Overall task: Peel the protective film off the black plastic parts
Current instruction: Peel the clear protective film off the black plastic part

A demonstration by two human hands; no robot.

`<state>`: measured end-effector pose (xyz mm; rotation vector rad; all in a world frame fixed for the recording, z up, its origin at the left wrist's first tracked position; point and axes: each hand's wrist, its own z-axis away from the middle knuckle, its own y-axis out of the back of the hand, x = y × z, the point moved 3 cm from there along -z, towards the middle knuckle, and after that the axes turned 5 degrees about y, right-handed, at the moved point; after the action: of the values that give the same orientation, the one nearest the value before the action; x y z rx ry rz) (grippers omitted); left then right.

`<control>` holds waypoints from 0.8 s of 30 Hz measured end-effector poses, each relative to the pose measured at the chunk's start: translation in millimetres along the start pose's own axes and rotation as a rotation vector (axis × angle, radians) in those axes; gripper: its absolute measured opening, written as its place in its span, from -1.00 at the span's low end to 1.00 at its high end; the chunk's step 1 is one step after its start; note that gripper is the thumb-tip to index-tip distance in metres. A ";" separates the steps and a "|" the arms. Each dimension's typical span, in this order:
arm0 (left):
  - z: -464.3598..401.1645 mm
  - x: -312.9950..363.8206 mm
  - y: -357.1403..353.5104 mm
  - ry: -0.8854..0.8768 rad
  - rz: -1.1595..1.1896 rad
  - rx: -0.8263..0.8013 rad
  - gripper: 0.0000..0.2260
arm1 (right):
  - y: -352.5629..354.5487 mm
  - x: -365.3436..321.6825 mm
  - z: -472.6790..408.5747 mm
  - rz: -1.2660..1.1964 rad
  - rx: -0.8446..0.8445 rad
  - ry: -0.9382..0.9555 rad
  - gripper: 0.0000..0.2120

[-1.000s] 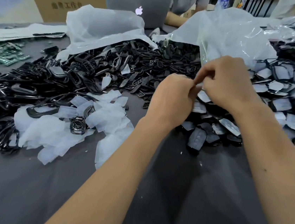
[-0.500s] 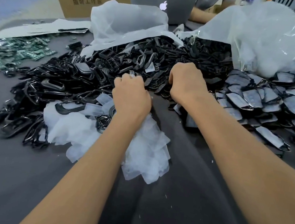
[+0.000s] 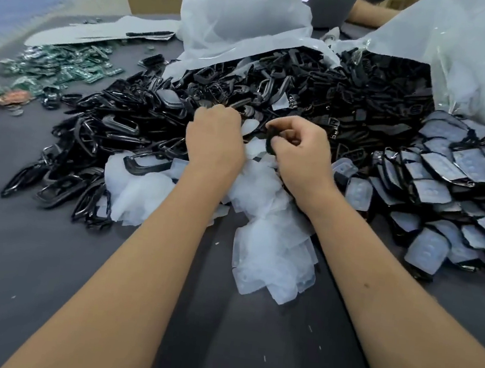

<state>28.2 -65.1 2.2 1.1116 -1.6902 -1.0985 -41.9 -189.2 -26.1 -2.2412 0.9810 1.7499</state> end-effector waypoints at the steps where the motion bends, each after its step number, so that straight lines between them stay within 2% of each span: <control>1: -1.0 -0.5 0.7 -0.002 0.014 -0.003 -0.75 | 1.0 1.4 -0.2 -0.076 -0.007 -0.034 -0.74; 4: -8.8 -2.3 3.6 0.051 0.144 -0.054 -0.85 | 2.7 3.2 -1.2 -0.288 -0.013 -0.114 -0.77; 6: -14.5 -5.2 2.1 0.090 0.217 -0.100 -0.93 | 2.2 3.5 -1.1 -0.327 -0.013 -0.126 -0.77; 9: -20.1 -4.8 0.0 0.137 0.307 -0.138 -0.88 | -0.8 3.3 0.5 -0.299 -0.054 -0.094 -0.74; 14: -23.9 7.8 4.4 0.069 0.334 -0.207 -0.70 | 0.1 2.0 4.2 -0.321 -0.106 -0.069 -0.74; 18: -13.7 -0.2 7.7 0.110 0.445 -0.137 -0.70 | 0.1 -1.2 6.4 -0.367 -0.121 -0.041 -0.74; 22: 9.2 -16.0 17.5 0.195 0.732 -0.065 -0.51 | -0.3 -3.9 7.9 -0.369 -0.168 -0.003 -0.71; 24: 24.7 -26.1 21.4 0.219 0.849 -0.013 -0.56 | -0.4 -5.8 9.1 -0.364 -0.190 0.013 -0.68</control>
<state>7.4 -29.9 11.1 0.3848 -1.7058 -0.4235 -49.8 -182.2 -23.8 -2.3572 0.3849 1.7231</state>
